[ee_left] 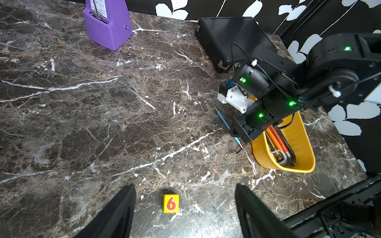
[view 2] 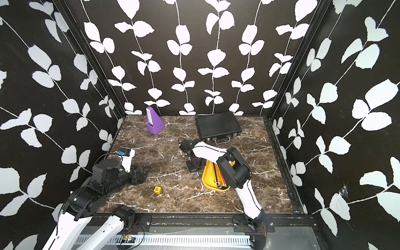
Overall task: Put the hex key on the desktop into the storage box
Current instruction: Pick up the Allen key from the center of the board, then place the Allen key in the storage box.
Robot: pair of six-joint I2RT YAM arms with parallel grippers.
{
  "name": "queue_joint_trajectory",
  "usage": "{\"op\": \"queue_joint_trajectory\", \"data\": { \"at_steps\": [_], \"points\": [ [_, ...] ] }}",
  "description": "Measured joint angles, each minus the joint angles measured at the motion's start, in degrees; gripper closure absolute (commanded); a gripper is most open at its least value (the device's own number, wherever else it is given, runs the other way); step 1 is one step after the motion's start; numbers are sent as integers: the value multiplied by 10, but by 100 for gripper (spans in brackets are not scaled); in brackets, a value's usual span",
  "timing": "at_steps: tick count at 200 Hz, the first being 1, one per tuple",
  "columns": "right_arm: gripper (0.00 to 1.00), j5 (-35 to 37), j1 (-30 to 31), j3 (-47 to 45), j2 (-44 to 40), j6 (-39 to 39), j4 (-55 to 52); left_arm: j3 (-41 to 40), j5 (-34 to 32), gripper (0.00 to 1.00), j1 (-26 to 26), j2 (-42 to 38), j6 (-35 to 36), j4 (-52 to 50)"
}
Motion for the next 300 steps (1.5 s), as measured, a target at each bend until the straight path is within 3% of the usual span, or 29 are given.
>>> {"op": "queue_joint_trajectory", "data": {
  "at_steps": [97,151,205,238,300],
  "points": [
    [100,35,14,0,-18,7,2,0,0,23,0,0,0,0],
    [100,76,15,-16,-168,29,2,0,0,24,0,0,0,0],
    [100,94,-31,-160,-302,56,17,0,0,23,0,0,0,0],
    [100,91,-61,-230,-304,61,22,0,0,24,0,0,0,0],
    [100,72,-66,-255,-242,60,66,0,0,24,0,0,0,0]
  ]
}}
